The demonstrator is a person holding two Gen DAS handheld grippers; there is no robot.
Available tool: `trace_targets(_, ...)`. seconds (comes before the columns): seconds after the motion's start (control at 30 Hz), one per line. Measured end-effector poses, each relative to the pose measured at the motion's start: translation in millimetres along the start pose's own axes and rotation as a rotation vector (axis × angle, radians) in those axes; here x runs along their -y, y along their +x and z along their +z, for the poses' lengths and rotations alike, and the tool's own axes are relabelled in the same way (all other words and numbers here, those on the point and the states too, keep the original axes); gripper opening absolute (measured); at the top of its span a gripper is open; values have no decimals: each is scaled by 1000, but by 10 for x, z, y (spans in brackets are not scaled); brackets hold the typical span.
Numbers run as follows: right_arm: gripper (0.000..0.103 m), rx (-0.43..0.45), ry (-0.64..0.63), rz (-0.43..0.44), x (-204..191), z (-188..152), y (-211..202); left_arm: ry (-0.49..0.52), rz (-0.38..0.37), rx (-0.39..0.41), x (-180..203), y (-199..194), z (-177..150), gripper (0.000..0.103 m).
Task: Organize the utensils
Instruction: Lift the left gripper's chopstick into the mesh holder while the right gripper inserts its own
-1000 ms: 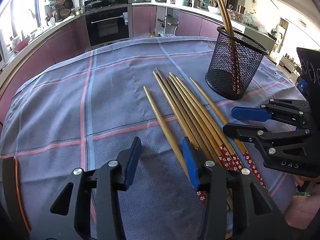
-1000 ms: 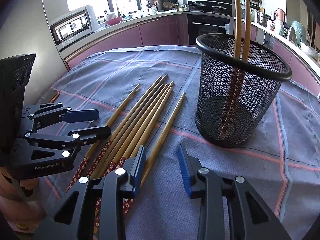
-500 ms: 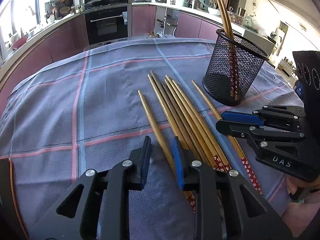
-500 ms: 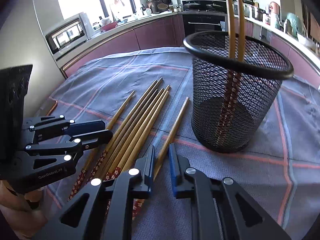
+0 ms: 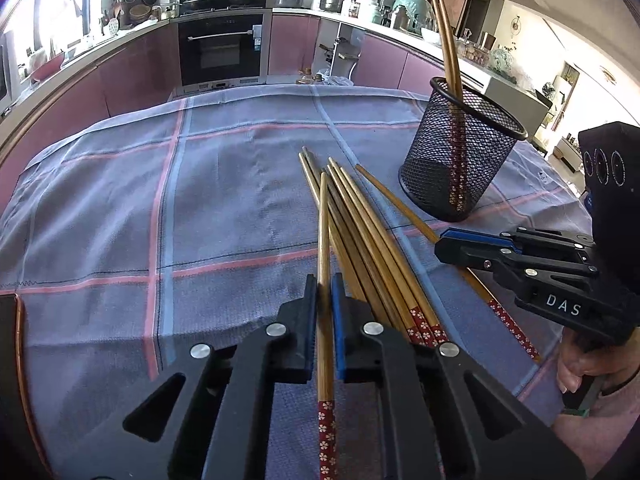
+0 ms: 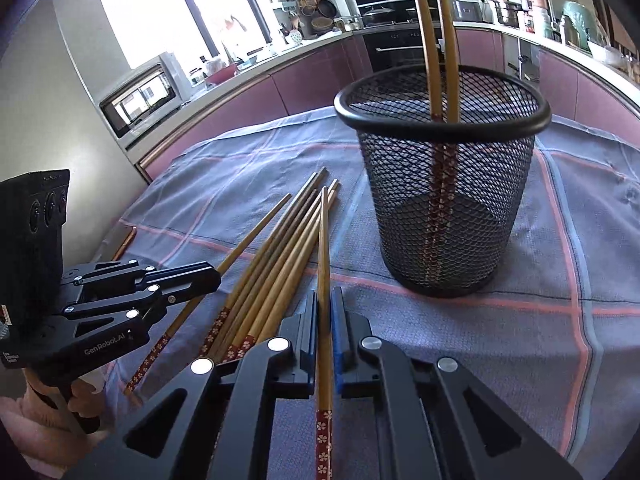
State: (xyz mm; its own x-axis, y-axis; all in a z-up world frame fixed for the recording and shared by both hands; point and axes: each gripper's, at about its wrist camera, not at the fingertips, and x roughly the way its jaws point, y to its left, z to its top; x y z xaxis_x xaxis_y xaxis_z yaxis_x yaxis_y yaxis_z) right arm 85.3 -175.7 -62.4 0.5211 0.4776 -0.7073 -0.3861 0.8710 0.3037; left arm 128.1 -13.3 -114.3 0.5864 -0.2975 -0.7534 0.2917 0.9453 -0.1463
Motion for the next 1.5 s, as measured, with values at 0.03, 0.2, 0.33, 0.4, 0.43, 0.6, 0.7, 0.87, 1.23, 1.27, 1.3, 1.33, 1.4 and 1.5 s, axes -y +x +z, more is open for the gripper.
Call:
trace_targets(0.03,6,-1,-8,5,-14,3,-7,7,-6,2,12,-16,-7,8)
trace_targets(0.2,6,-32,-48,22,-106,23,57,47,-23,-20,65,11,-40,8)
trace_targets(0.33,7,-59,-62,12,-119,15,114,70,-23,-34,77,52,-48,9)
trace_targets(0.4,7,-63,-62,14,-120,11,131,72,-22,-50,59,95,-45,9)
trace_targets(0.43,7,-65,-65,13,-124,18,134,73,-25,-53,52,112,-44,10)
trace_targets(0.6,6,-63,-82,10,-154,20,142,59,-44,-59,20,152,3,9)
trace_targets(0.7,6,-35,-84,20,-161,26,71,52,-41,-54,28,130,26,8)
trace_targets(0.87,6,33,-93,31,-155,65,-165,56,-78,-6,85,-56,92,8)
trace_targets(1.23,6,183,-62,45,-30,168,-700,73,-207,120,225,-641,296,8)
trace_targets(1.27,6,194,-63,43,-21,178,-738,77,-216,133,239,-701,317,7)
trace_targets(1.3,6,206,-65,41,-20,195,-772,81,-225,144,255,-754,329,7)
trace_targets(1.33,6,220,-66,40,-14,209,-815,84,-235,156,266,-818,349,7)
trace_targets(1.4,6,240,-69,39,10,247,-881,92,-249,178,303,-915,395,7)
trace_targets(1.5,6,274,-75,37,32,291,-984,98,-263,210,347,-1020,460,7)
